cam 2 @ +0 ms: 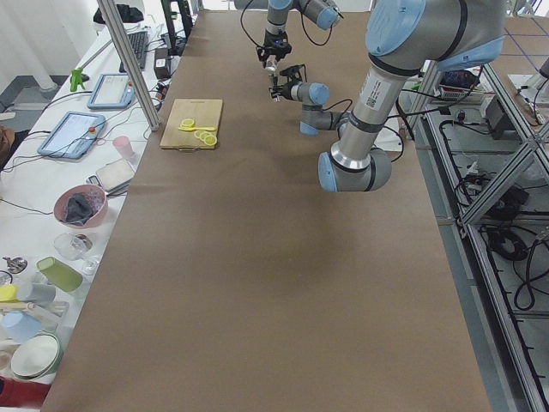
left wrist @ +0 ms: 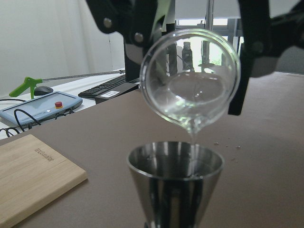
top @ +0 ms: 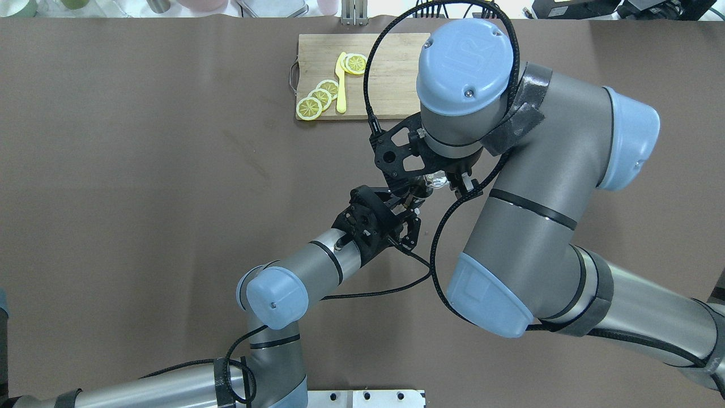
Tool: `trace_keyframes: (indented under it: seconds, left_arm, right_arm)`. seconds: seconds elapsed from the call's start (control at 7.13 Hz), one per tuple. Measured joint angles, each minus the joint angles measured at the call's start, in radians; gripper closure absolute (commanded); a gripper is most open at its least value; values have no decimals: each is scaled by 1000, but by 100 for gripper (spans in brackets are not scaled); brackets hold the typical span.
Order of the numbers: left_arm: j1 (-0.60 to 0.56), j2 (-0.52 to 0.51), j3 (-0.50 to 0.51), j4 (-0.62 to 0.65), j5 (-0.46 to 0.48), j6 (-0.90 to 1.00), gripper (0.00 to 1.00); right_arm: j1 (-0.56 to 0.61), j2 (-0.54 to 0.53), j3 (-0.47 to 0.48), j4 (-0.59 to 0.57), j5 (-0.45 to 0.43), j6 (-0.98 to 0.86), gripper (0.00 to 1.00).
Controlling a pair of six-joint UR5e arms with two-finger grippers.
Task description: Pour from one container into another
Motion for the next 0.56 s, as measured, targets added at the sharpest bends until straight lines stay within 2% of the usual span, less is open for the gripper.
trace_keyframes:
  seconds: [0.56]
  left_arm:
    - [-1, 0, 0, -2, 0, 0, 100]
  right_arm:
    - [-5, 15, -10, -1, -1, 0, 100]
